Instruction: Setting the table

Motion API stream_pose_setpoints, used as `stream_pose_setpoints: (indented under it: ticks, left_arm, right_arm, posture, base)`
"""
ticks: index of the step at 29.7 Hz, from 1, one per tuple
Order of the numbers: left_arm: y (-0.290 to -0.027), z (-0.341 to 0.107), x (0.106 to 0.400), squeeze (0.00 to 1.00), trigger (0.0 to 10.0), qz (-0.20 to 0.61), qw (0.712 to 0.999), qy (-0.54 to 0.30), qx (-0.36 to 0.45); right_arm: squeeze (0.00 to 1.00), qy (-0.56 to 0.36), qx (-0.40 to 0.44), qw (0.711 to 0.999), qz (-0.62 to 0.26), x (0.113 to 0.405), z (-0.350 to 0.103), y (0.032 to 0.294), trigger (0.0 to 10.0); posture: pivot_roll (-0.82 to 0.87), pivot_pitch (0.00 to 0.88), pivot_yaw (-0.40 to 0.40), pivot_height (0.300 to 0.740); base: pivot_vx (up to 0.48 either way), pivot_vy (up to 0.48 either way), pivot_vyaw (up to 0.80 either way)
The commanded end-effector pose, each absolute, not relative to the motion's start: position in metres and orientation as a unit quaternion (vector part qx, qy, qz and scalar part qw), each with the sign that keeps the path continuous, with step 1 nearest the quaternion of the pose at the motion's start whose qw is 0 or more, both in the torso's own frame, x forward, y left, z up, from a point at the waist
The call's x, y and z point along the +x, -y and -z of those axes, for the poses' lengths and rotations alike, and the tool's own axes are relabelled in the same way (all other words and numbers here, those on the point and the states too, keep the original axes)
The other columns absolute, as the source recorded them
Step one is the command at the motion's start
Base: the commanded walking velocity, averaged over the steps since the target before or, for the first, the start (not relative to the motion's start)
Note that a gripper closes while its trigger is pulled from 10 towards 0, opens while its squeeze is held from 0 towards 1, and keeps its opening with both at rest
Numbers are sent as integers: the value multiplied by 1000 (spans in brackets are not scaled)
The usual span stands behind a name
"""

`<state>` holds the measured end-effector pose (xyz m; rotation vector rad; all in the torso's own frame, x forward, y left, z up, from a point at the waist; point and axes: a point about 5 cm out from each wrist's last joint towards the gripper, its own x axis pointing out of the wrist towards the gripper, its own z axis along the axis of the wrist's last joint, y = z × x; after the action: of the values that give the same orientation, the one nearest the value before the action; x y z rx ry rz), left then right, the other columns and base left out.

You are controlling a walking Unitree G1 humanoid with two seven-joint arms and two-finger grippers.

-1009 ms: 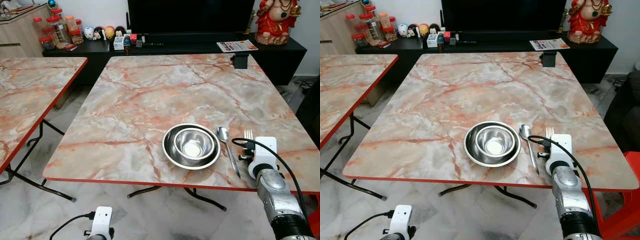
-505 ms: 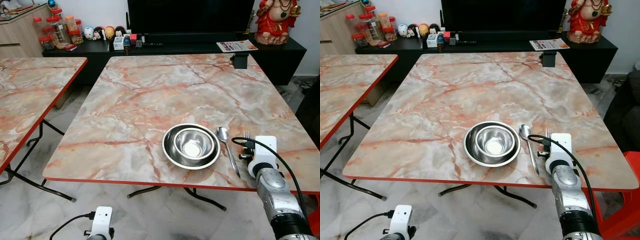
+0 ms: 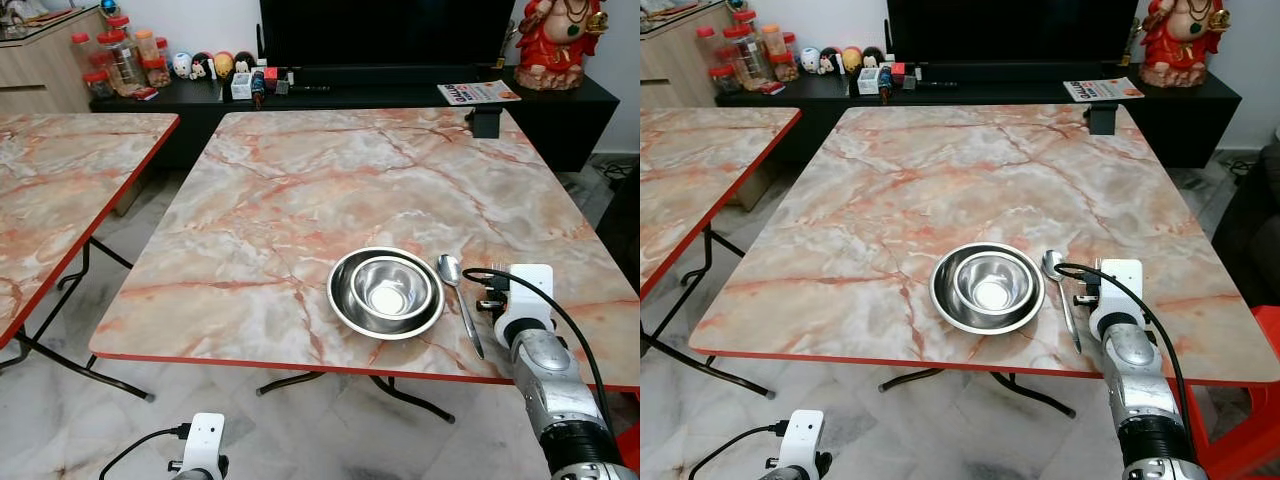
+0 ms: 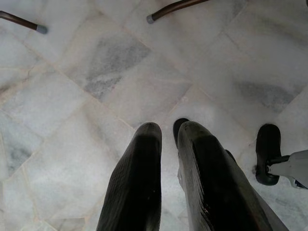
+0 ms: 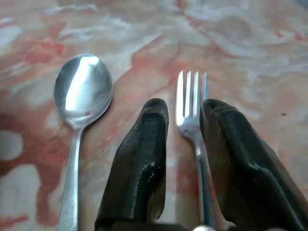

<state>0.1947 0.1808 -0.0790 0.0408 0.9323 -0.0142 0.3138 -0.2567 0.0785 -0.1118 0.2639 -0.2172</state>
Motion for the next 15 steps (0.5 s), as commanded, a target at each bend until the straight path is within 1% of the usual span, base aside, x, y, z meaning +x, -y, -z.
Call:
stream_pose_setpoints:
  ticks: [1,8,15]
  left_arm:
    - [-183,79,195,0,10000,6,891,-453,24]
    - [-183,79,195,0,10000,6,892,-452,23]
    - [-183,79,195,0,10000,7,892,-451,15]
  right_arm:
    - [0,-107,-48,985,128,318,-88,263,10000]
    - [0,-82,-27,982,165,317,-95,270,10000]
    - [0,-105,-28,973,205,312,-87,281,10000]
  posture:
    - [-106,0,56,740]
    - [-104,0,58,740]
    - [-103,0,59,740]
  base:
    - [0,0,0]
    - [0,0,0]
    - [0,0,0]
